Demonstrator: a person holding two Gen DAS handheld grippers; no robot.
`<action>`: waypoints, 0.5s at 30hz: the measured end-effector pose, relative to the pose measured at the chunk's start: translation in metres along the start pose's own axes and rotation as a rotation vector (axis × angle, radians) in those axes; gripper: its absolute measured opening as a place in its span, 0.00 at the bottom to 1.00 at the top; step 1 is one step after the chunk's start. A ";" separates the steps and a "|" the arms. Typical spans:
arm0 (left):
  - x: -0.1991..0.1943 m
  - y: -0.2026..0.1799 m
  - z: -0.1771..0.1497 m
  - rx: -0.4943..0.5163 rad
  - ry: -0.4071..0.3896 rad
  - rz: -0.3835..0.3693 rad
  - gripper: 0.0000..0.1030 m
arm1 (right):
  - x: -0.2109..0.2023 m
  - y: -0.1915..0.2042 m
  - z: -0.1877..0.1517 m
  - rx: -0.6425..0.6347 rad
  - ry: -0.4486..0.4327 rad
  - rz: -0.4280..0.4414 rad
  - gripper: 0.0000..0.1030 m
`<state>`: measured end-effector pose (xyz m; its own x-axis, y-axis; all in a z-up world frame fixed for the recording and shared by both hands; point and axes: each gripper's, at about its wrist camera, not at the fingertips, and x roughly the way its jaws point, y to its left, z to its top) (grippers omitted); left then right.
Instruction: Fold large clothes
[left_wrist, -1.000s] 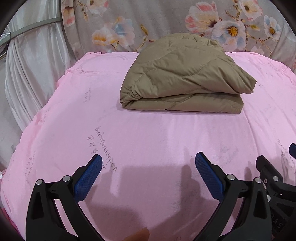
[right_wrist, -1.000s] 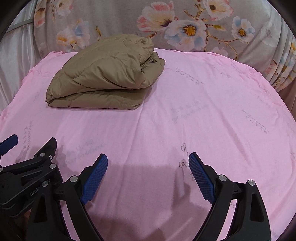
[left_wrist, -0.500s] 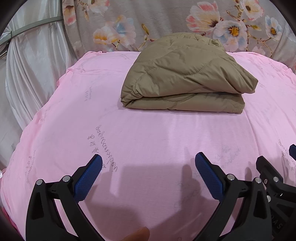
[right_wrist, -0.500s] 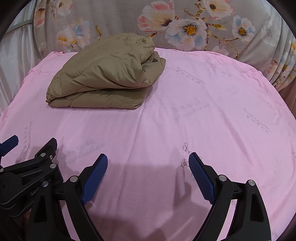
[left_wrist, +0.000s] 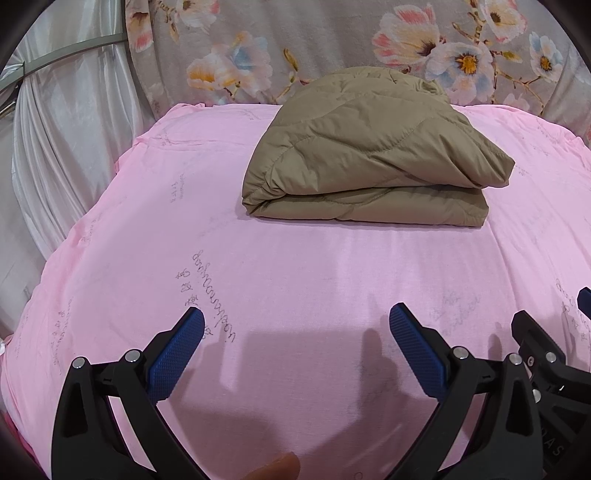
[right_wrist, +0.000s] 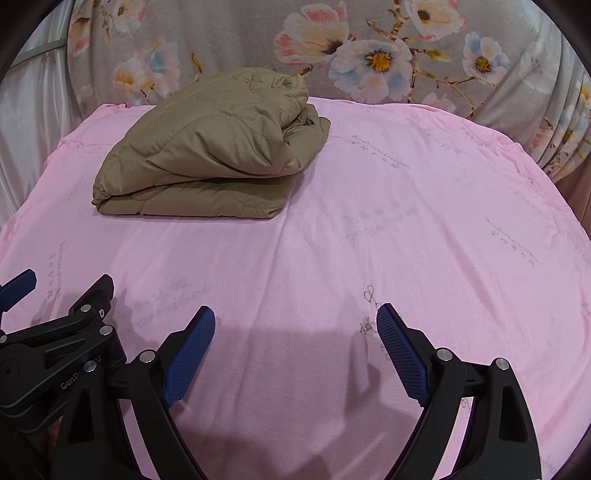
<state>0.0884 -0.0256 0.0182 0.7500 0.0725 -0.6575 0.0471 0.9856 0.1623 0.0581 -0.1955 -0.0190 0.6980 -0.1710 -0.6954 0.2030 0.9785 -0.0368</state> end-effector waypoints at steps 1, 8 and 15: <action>0.000 0.000 0.000 0.000 0.000 0.000 0.95 | 0.000 0.000 0.000 0.000 0.000 0.000 0.84; -0.002 0.001 0.001 -0.003 -0.003 0.004 0.95 | 0.000 0.000 0.000 0.000 -0.002 0.001 0.84; -0.005 -0.001 0.001 -0.009 -0.009 0.013 0.95 | 0.000 0.000 0.003 -0.002 -0.003 0.003 0.84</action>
<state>0.0852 -0.0269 0.0227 0.7561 0.0842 -0.6491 0.0314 0.9859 0.1644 0.0600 -0.1959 -0.0173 0.7007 -0.1687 -0.6932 0.1995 0.9792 -0.0366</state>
